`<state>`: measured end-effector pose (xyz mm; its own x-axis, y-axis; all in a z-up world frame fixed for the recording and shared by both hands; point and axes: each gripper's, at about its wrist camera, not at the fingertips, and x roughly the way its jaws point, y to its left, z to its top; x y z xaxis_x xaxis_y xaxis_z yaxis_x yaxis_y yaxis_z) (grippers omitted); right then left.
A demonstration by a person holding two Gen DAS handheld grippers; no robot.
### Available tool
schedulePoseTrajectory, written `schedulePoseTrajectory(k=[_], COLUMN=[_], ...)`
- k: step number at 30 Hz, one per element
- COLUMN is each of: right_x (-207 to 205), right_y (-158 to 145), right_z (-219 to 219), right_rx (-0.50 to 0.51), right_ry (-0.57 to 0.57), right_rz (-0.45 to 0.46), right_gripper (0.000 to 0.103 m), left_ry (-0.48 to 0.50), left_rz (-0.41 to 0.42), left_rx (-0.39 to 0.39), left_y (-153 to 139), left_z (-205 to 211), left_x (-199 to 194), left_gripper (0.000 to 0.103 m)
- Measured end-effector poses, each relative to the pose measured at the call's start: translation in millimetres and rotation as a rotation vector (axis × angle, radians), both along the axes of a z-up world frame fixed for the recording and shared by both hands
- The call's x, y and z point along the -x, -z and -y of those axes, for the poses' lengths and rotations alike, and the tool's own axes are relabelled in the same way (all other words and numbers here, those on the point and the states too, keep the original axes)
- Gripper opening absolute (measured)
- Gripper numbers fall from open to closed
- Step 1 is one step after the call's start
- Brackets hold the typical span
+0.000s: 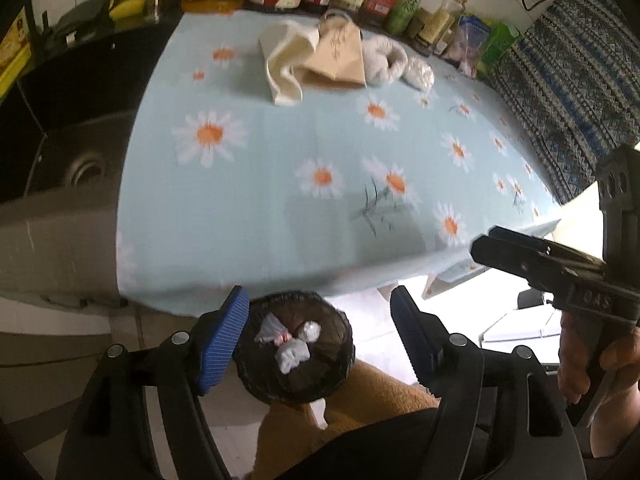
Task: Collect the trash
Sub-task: 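Raise the left tool to the counter and grasp the white tissue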
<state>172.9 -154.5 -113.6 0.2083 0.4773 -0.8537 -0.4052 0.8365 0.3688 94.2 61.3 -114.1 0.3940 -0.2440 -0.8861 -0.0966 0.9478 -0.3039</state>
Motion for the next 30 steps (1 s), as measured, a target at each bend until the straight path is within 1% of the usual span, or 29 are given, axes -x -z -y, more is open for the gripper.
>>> schedulePoseTrajectory(k=[2, 4, 5, 6, 8, 13, 16, 22, 23, 24, 26, 28, 29, 30], right_x=[-6, -13, -16, -20, -29, -52, -64, -85, -88, -90, -96, -102, -106, -108], right_y=[-4, -7, -8, -9, -10, -11, -8, 2, 3, 3, 5, 8, 10, 10], right_z=[4, 9, 10, 13, 19, 36, 47, 70, 73, 75, 81, 86, 89, 91], right_rx=[-0.011, -0.021, -0.026, -0.03, -0.033, -0.04, -0.041, -0.044, -0.045, -0.045, -0.047, -0.049, -0.049, -0.052], right_ry=[0.006, 0.013, 0.016, 0.018, 0.022, 0.035, 0.042, 0.067, 0.069, 0.071, 0.08, 0.088, 0.091, 0.094], right_rz=[0.01, 0.016, 0.019, 0.021, 0.023, 0.021, 0.018, -0.009, -0.011, -0.011, -0.013, -0.022, -0.027, -0.028], right_gripper=[0.078, 0.083, 0.084, 0.084, 0.085, 0.085, 0.085, 0.085, 0.084, 0.084, 0.085, 0.085, 0.085, 0.085], left_ry=[-0.001, 0.0, 0.002, 0.002, 0.005, 0.0, -0.01, -0.026, -0.033, -0.04, -0.049, -0.068, -0.071, -0.071], left_rz=[0.01, 0.016, 0.023, 0.032, 0.046, 0.079, 0.087, 0.069, 0.065, 0.055, 0.038, 0.024, 0.015, 0.008], left_rx=[-0.01, -0.022, -0.032, -0.045, -0.056, -0.116, -0.141, -0.181, -0.178, -0.178, -0.179, -0.18, -0.177, -0.173], left_y=[-4, -9, -12, -15, -21, -31, -33, -25, -22, -19, -13, -8, -5, -3], left_z=[-2, -3, -3, -2, -3, -3, -5, -11, -13, -15, -19, -24, -25, -27], left_x=[-9, -22, -30, -38, -52, -93, -119, -161, -165, -169, -178, -185, -187, -189], left_gripper=[0.071, 0.072, 0.076, 0.077, 0.077, 0.077, 0.077, 0.075, 0.074, 0.065, 0.061, 0.061, 0.058, 0.052])
